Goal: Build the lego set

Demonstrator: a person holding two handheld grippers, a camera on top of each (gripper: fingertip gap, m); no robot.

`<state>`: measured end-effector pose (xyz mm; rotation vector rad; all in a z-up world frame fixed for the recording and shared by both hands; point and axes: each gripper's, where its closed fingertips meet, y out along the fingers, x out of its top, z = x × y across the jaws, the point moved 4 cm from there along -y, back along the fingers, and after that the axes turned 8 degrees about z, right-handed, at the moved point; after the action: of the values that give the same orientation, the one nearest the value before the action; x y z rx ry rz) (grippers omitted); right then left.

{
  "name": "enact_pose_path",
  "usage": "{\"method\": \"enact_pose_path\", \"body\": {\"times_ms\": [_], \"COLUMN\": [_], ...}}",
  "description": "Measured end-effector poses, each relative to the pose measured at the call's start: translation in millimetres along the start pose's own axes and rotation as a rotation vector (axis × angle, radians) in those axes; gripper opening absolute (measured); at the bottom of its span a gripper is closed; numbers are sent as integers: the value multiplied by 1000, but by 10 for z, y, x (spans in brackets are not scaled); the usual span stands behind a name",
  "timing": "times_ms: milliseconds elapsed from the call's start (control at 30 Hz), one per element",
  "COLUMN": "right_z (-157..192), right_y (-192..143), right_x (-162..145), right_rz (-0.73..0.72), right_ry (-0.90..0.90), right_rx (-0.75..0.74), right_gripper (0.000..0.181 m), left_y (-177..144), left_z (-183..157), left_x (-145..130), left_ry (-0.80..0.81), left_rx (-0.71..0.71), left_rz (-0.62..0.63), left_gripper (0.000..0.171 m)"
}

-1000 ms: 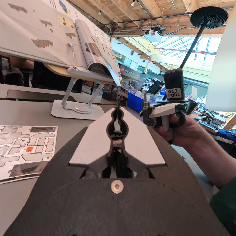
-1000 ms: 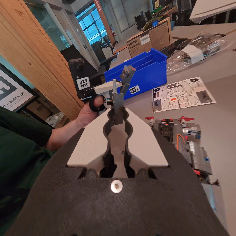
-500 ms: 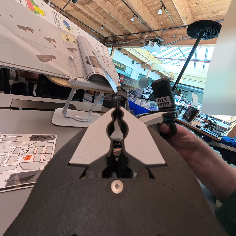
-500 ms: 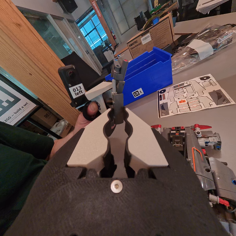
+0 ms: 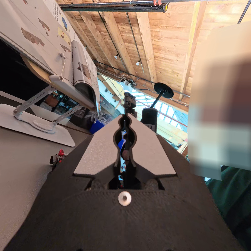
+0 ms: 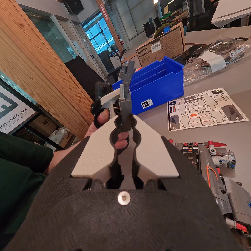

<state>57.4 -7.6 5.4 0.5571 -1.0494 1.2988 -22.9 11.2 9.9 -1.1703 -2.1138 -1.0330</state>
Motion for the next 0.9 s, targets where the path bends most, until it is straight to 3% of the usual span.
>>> {"method": "enact_pose_path", "body": {"times_ms": [200, 900], "right_z": [1, 22], "right_y": [-5, 6], "right_x": [-3, 1], "right_rz": [-1, 3], "right_ry": [-14, -49], "right_rx": [-13, -40], "right_gripper": [12, 12], "left_y": [6, 15], "left_z": [25, 90], "left_x": [-4, -4], "left_ry": [-122, -154], "left_rx": [-114, -131], "left_rz": [-34, -50], "left_gripper": [0, 0]}}
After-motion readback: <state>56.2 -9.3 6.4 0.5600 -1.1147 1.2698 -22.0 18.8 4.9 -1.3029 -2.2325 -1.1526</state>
